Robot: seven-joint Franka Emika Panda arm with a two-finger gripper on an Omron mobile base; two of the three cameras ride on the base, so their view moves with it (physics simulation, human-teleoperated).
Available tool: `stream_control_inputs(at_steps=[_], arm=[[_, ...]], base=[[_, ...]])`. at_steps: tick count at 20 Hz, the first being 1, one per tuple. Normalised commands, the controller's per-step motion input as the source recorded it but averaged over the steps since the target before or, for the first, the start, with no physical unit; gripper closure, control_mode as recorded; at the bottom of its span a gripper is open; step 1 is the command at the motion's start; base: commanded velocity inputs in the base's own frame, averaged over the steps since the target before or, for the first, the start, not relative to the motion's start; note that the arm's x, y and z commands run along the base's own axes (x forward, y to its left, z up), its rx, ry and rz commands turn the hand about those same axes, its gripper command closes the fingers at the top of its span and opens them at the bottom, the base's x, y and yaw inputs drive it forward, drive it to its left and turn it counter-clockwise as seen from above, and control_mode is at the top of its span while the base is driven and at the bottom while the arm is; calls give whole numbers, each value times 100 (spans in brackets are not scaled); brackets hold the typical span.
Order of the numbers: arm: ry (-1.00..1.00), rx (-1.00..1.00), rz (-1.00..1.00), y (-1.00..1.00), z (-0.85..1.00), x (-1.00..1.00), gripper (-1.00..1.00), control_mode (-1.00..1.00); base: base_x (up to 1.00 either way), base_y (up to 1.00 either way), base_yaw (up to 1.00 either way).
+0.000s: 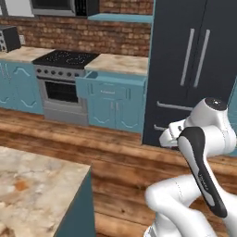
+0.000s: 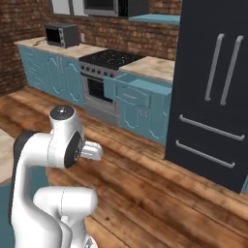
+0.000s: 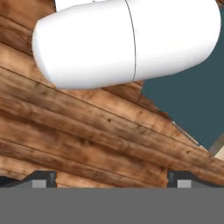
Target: Organize the utensils by type. Pick up the wooden spoons from the counter and place them in the open cabinet. Then pick up the metallic utensils from the counter and place them in the open drawer.
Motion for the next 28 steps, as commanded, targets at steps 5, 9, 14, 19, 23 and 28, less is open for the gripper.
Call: stream_control_inputs(at_steps=[5, 9, 14, 19, 23, 28], arm=[[0, 0, 0, 0, 0, 0, -100, 100], [0, 0, 0, 0, 0, 0, -100, 100], [0, 0, 0, 0, 0, 0, -100, 100], [0, 0, 0, 0, 0, 0, -100, 100], [0, 0, 0, 0, 0, 0, -100, 100], [0, 0, 0, 0, 0, 0, -100, 100]], base=[[100, -1, 46], [100, -6, 57], [100, -22, 61], [100, -29, 65], [100, -34, 64], [100, -36, 49]])
